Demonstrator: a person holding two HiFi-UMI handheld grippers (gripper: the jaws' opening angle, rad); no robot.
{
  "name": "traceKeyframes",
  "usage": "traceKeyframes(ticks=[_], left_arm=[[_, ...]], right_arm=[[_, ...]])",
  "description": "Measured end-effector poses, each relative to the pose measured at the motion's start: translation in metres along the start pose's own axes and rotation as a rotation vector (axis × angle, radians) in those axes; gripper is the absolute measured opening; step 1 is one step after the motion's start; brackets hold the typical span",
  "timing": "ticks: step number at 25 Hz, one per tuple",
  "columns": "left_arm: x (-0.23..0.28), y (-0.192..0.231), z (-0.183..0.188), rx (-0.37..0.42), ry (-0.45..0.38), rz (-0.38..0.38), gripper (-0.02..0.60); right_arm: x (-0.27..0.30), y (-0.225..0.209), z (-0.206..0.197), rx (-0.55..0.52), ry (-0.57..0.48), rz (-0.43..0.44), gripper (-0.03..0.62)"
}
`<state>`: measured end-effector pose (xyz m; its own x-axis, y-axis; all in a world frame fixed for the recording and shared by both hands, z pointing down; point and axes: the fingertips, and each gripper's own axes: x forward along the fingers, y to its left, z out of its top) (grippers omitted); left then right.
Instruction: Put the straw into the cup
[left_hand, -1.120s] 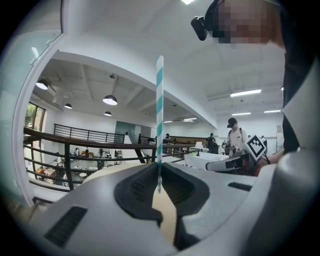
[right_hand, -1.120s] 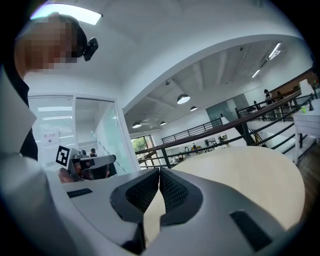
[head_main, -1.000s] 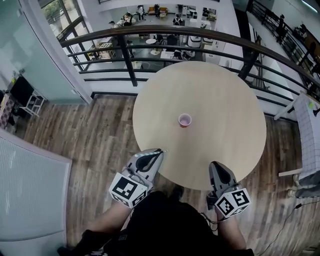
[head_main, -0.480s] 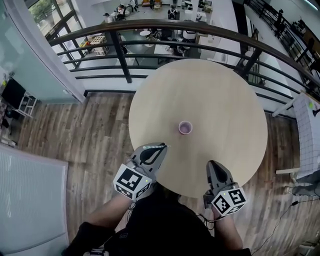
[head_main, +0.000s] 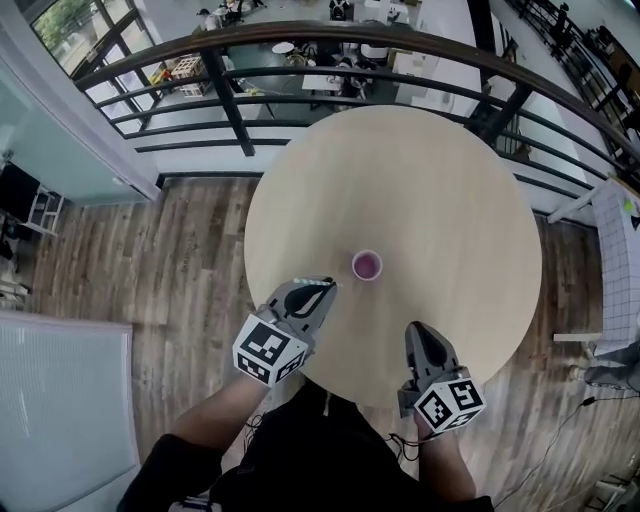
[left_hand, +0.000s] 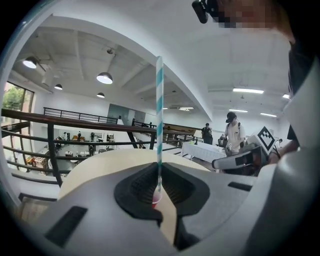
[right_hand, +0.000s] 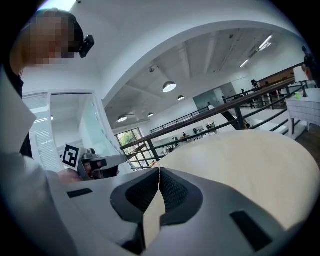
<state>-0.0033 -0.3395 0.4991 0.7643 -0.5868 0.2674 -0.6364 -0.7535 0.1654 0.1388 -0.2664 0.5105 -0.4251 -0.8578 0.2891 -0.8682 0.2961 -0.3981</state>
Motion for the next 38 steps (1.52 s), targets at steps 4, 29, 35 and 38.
traceKeyframes(ticks=[4,29,35,38], left_arm=[[0.036,0.011,-0.013,-0.025,0.039,-0.004,0.026],[0.145,0.025,-0.11,-0.082,0.262,-0.038,0.026],[0.152,0.026,-0.123,-0.082,0.305,-0.026,0.028],[0.152,0.025,-0.128,-0.104,0.327,-0.031,0.028]], right_arm=[[0.013,-0.015,0.0,0.017,0.018,0.001,0.021],[0.032,-0.067,-0.022,0.093,0.09,-0.045,0.021],[0.029,-0.071,-0.024,0.095,0.087,-0.048,0.021],[0.027,-0.069,-0.022,0.097,0.085,-0.047,0.021]])
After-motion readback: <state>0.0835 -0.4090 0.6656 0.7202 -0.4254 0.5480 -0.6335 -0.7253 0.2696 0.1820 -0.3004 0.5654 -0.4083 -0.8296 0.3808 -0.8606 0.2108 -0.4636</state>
